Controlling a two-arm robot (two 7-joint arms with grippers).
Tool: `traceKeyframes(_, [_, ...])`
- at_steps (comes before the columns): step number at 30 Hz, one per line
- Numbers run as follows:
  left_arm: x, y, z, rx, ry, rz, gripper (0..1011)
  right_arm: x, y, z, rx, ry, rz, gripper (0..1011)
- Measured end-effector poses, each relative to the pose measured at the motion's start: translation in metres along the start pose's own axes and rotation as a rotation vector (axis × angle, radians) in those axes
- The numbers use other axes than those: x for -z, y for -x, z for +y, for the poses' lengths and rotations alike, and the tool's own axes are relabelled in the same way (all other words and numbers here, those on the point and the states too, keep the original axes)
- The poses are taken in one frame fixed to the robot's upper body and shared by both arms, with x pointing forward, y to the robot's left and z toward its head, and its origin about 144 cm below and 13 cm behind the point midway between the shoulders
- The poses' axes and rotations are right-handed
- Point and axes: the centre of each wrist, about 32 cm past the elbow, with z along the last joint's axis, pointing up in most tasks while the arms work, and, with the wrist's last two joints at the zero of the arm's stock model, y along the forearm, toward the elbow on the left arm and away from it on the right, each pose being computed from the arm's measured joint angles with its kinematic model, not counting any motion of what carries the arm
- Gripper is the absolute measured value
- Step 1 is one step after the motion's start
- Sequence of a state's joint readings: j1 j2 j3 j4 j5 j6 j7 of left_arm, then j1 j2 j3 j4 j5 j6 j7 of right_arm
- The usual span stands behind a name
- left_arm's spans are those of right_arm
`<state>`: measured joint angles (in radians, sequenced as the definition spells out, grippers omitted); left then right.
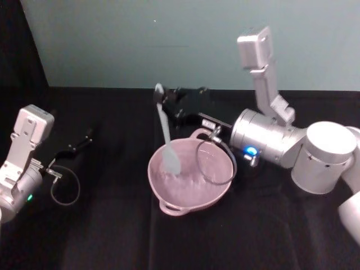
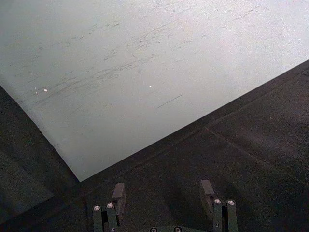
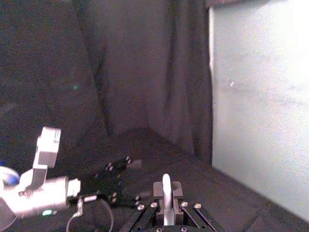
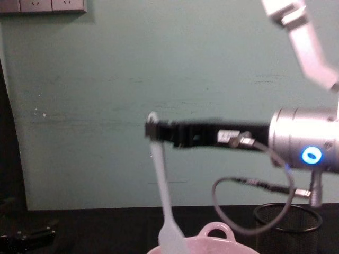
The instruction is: Use the one hand to pick up the spoon and stir the clear water in the bowl.
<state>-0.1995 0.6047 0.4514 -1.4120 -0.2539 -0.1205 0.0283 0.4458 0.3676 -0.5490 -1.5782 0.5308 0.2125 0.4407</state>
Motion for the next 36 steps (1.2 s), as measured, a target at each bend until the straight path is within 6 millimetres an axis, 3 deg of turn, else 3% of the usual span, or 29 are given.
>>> traceKeyframes(19, [0.0, 0.0, 0.0, 0.0, 0.0, 0.0, 1011, -0.066, -0.013, -0.044, 0.121, -0.189, -0.106, 110])
traceKeyframes(22, [0.0, 0.0, 0.0, 0.0, 0.0, 0.0, 1011, -0.067, -0.013, -0.046, 0.126, -0.195, -0.109, 110])
traceKeyframes(28, [0.0, 0.0, 0.0, 0.0, 0.0, 0.0, 1011, -0.05, -0.009, -0.038, 0.088, -0.032, -0.067, 110])
traceKeyframes(36, [0.0, 0.0, 0.0, 0.0, 0.0, 0.0, 1011, -0.053, -0.01, -0.043, 0.104, -0.044, -0.082, 110])
